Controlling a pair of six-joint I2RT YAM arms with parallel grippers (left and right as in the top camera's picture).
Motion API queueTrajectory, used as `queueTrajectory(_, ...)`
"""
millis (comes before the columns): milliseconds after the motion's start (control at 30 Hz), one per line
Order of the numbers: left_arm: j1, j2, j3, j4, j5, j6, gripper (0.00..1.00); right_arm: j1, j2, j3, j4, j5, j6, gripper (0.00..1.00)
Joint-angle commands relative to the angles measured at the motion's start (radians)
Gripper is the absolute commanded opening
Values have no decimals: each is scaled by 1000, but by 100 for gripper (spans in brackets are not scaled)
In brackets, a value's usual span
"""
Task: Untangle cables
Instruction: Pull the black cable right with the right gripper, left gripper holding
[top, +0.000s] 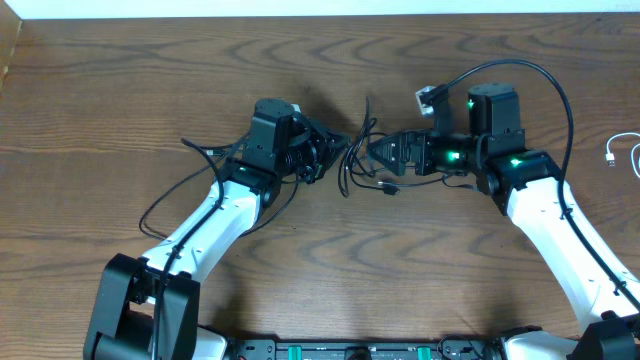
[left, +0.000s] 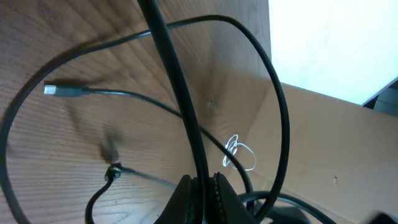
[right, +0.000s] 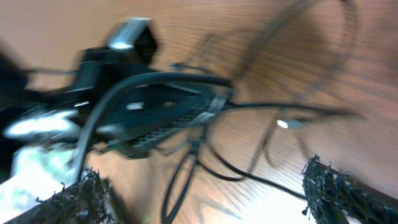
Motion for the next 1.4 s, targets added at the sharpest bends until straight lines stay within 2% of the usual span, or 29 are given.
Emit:
queueTrajectory(0,2,3,16,-2,-5,21,8,3,1,-1,30,-178,-87,99)
queueTrajectory(233,2,3,16,-88,-6,54,8,-77,0,-1,262,-382,-73,99)
queueTrajectory(567,2,3,16,-225,-53,164,8,-306,0,-1,704,-591,266,99)
queueTrajectory(667,2,3,16,-262,-66,167,8,-351,0,-1,746,-594,323,99)
queueTrajectory(800,2,3,16,-230,-65,166,8,-352,1,-1,608,-582,307,98)
queueTrajectory(900,2,3,16,-182,-49,166,8,-334,1,-1,372,-524,241,76)
queueTrajectory(967,2,3,16,-161,-37,166,8,-316,1,-1,177,-439,190,67)
queueTrajectory(1033,2,3,16,-152,-31,166,8,-289,1,-1,-32,-311,119,64)
queueTrajectory(1100,2,3,16,-153,-31,166,8,-259,2,-1,-156,-239,42,63)
queueTrajectory(1167,2,3,16,-152,-31,166,8,-230,5,-2,-217,-224,-11,60)
queueTrajectory(1233,2,3,16,-152,-30,166,8,-204,10,-2,-253,-141,12,47)
queueTrajectory(1300,2,3,16,-152,-25,166,8,-190,12,-2,-275,50,12,44)
queueTrajectory(1367,2,3,16,-152,-8,166,8,-178,13,-6,-283,329,44,42)
